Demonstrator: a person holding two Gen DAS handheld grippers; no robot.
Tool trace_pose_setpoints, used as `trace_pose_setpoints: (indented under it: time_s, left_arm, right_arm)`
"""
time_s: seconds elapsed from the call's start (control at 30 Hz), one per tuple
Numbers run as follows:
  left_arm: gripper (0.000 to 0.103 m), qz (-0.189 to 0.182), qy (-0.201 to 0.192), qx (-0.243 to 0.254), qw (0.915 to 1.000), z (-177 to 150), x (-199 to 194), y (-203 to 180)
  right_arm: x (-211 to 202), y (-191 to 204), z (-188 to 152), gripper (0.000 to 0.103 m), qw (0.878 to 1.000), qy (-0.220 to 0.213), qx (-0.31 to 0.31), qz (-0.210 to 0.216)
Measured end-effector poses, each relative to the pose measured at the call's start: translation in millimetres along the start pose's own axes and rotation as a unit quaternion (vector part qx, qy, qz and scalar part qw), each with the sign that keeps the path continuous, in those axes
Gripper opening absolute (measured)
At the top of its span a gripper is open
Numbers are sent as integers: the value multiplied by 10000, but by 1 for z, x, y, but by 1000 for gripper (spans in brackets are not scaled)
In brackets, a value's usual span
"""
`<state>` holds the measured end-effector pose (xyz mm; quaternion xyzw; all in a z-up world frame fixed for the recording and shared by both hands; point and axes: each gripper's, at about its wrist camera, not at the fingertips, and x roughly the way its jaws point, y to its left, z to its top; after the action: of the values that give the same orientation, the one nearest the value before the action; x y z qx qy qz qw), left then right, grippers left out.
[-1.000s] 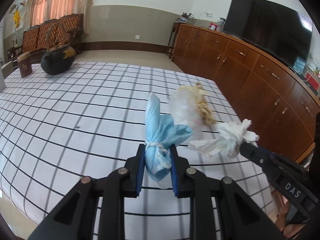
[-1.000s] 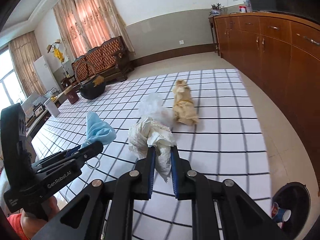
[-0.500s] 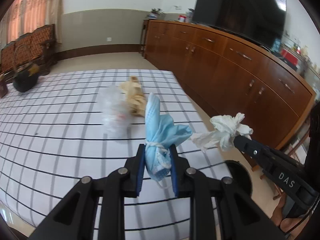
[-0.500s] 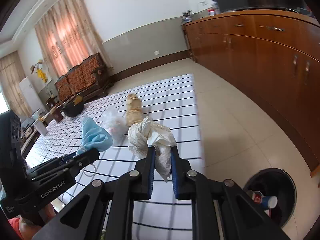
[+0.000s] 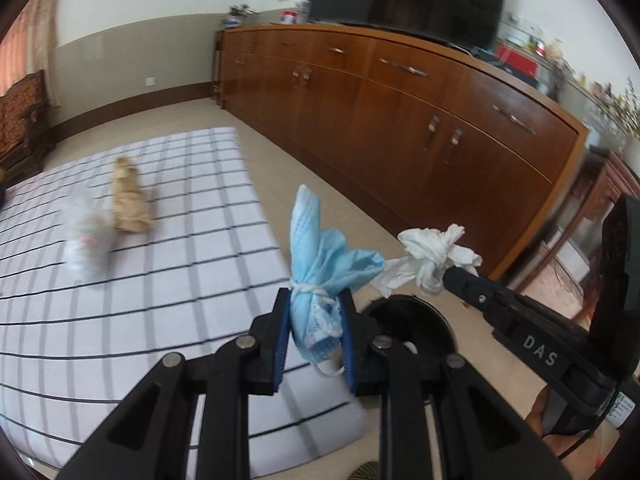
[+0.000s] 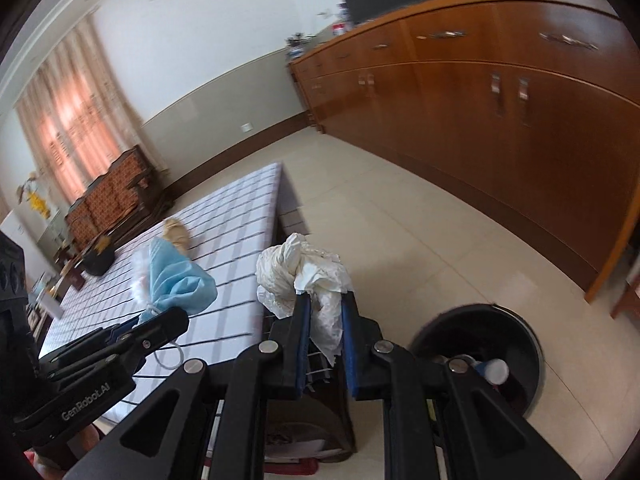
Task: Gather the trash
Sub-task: 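Carry the tissue and blue mask with both grippers over the black bin, then open both grippers to drop the mask and tissue into the bin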
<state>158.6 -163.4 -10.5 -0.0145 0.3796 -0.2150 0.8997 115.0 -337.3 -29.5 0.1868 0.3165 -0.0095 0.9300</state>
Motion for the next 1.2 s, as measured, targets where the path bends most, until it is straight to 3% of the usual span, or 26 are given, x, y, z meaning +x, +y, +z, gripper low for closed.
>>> trace_pose_setpoints:
  time_s: [0.27, 0.6, 1.2]
  left_arm:
    - [24, -337, 375, 317, 9982, -8, 32, -58]
    - [24, -506, 1021, 404, 9927, -33, 82, -102]
    - [24, -336, 1992, 347, 9788, -63, 151, -120]
  right_arm:
    - [-11, -70, -7, 16, 9965, 64, 590, -587]
    - [-10, -149, -24, 16, 9825, 528, 1292, -1231]
    - [36, -195, -33, 16, 9660, 1150, 1620, -1654]
